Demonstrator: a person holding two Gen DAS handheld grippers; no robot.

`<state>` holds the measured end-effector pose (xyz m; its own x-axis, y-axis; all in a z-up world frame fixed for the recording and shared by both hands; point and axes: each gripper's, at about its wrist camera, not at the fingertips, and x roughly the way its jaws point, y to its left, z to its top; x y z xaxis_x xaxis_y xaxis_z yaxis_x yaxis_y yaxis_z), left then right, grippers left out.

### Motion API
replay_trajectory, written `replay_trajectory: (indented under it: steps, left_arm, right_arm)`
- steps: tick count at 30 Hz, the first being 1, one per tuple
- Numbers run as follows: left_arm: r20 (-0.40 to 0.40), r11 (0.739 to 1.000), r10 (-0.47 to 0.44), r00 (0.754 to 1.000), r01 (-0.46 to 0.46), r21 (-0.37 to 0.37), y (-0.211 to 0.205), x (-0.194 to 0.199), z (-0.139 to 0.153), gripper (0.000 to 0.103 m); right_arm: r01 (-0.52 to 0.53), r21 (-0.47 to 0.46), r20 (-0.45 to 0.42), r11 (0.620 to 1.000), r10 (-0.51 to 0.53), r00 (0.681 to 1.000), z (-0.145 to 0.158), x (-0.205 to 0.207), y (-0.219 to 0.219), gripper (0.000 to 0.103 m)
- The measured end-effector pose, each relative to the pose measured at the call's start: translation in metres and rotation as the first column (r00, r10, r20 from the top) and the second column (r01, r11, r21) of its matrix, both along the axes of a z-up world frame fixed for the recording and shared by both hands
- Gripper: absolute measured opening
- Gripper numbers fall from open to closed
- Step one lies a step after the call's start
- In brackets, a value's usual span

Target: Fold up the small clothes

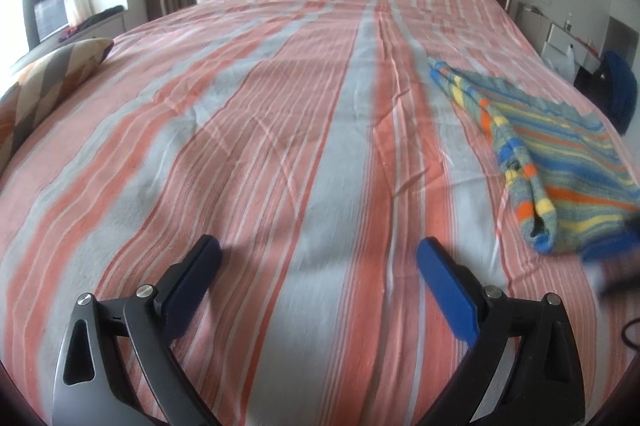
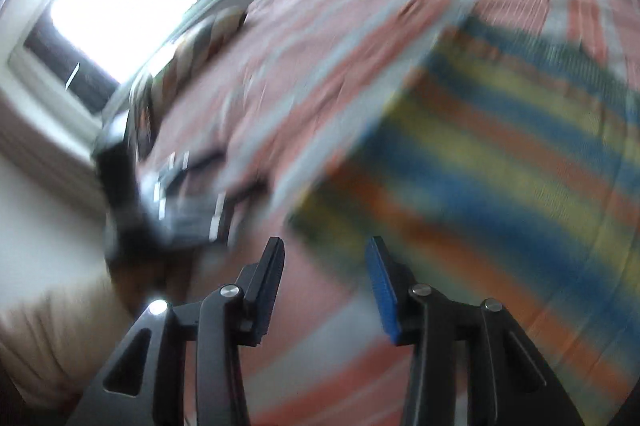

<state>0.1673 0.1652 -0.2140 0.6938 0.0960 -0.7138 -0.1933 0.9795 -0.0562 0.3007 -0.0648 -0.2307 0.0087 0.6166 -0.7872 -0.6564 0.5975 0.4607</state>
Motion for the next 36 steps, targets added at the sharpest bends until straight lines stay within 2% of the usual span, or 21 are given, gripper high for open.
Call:
replay_trajectory:
  steps: [2, 6, 9, 10, 11, 13, 16, 17, 18, 19, 21, 22, 23, 25, 26, 27, 31, 33, 34, 35, 36]
  left_arm:
    - [0.000, 1.000, 0.000, 1.000, 0.000, 0.002, -0.001, 0.001, 0.000, 0.099]
    - [-0.009, 1.000, 0.004, 1.000, -0.004, 0.017, -0.002, 0.002, 0.001, 0.099]
    - [-0.035, 0.999, 0.009, 0.999, -0.007, 0.031, -0.004, 0.004, 0.003, 0.100]
    - [-0.044, 0.999, 0.017, 0.999, -0.015, 0.034, -0.003, 0.004, 0.005, 0.100]
    - [-0.053, 0.998, 0.041, 0.998, -0.038, 0.048, -0.004, 0.003, 0.008, 0.099]
    - [-0.047, 0.993, 0.094, 0.994, -0.091, 0.072, -0.011, -0.005, 0.017, 0.097]
    - [0.023, 0.999, 0.037, 0.999, -0.038, 0.034, -0.051, -0.018, 0.040, 0.095]
    - [0.040, 0.999, -0.015, 0.999, 0.014, 0.034, -0.074, -0.019, 0.048, 0.095]
    - [0.045, 0.995, -0.092, 0.995, 0.090, 0.047, -0.104, -0.018, 0.056, 0.095]
    - [0.043, 0.984, -0.170, 0.985, 0.167, 0.064, -0.132, -0.016, 0.062, 0.095]
    - [0.027, 0.929, -0.357, 0.934, 0.352, 0.114, -0.202, -0.013, 0.071, 0.095]
    - [0.021, 0.893, -0.436, 0.899, 0.430, 0.134, -0.233, -0.013, 0.073, 0.095]
    - [0.007, 0.835, -0.535, 0.845, 0.528, 0.155, -0.275, -0.011, 0.072, 0.095]
    - [-0.038, 0.747, -0.647, 0.761, 0.643, 0.171, -0.332, -0.003, 0.064, 0.095]
    - [-0.063, 0.710, -0.681, 0.729, 0.679, 0.186, -0.361, 0.005, 0.057, 0.095]
    - [-0.089, 0.688, -0.697, 0.712, 0.698, 0.198, -0.383, 0.013, 0.049, 0.095]
    - [-0.149, 0.668, -0.691, 0.707, 0.704, 0.242, -0.440, 0.044, 0.024, 0.090]
    - [-0.154, 0.676, -0.674, 0.722, 0.688, 0.266, -0.449, 0.051, 0.016, 0.079]
    - [-0.147, 0.688, -0.667, 0.731, 0.679, 0.255, -0.449, 0.054, 0.015, 0.059]
    - [-0.141, 0.698, -0.659, 0.739, 0.670, 0.254, -0.448, 0.055, 0.016, 0.027]
    - [-0.134, 0.711, -0.639, 0.757, 0.649, 0.271, -0.444, 0.055, 0.016, 0.013]
  right_arm:
    - [-0.035, 0.024, 0.008, 0.999, 0.035, 0.999, 0.006, -0.032, -0.013, 0.043]
    - [-0.002, 0.012, 0.135, 1.000, 0.001, 0.991, 0.026, -0.097, -0.064, 0.046]
    - [0.148, -0.004, 0.213, 0.989, -0.144, 0.966, 0.035, -0.123, -0.125, 0.062]
    - [0.204, -0.017, 0.243, 0.979, -0.193, 0.951, 0.037, -0.129, -0.144, 0.072]
    - [0.273, -0.040, 0.290, 0.961, -0.251, 0.924, 0.038, -0.136, -0.167, 0.076]
    - [0.420, -0.081, 0.385, 0.904, -0.360, 0.850, 0.041, -0.147, -0.211, 0.077]
    - [0.621, -0.043, 0.421, 0.783, -0.549, 0.722, 0.046, -0.162, -0.286, 0.078]
    - [0.696, -0.012, 0.420, 0.718, -0.629, 0.655, 0.046, -0.168, -0.313, 0.078]
    - [0.730, 0.007, 0.415, 0.684, -0.666, 0.620, 0.045, -0.171, -0.325, 0.078]
    - [0.781, 0.038, 0.397, 0.623, -0.727, 0.560, 0.042, -0.174, -0.345, 0.078]
    - [0.829, 0.072, 0.354, 0.554, -0.792, 0.498, 0.037, -0.174, -0.367, 0.078]
    - [0.838, 0.088, 0.330, 0.538, -0.810, 0.485, 0.037, -0.173, -0.376, 0.078]
    - [0.843, 0.103, 0.310, 0.528, -0.822, 0.478, 0.035, -0.172, -0.380, 0.078]
    - [0.842, 0.120, 0.291, 0.526, -0.829, 0.477, 0.033, -0.165, -0.380, 0.078]
    - [0.838, 0.125, 0.288, 0.531, -0.828, 0.481, 0.034, -0.163, -0.382, 0.078]
    - [0.834, 0.130, 0.290, 0.536, -0.825, 0.485, 0.034, -0.162, -0.383, 0.078]
    - [0.821, 0.142, 0.268, 0.554, -0.820, 0.506, 0.035, -0.162, -0.399, 0.078]
    - [0.800, 0.132, 0.253, 0.586, -0.800, 0.544, 0.038, -0.143, -0.405, 0.078]
    - [0.787, 0.128, 0.248, 0.604, -0.787, 0.564, 0.039, -0.131, -0.407, 0.078]
    - [0.766, 0.125, 0.231, 0.631, -0.769, 0.596, 0.041, -0.114, -0.410, 0.078]
    - [0.740, 0.124, 0.191, 0.661, -0.747, 0.636, 0.040, -0.087, -0.412, 0.078]
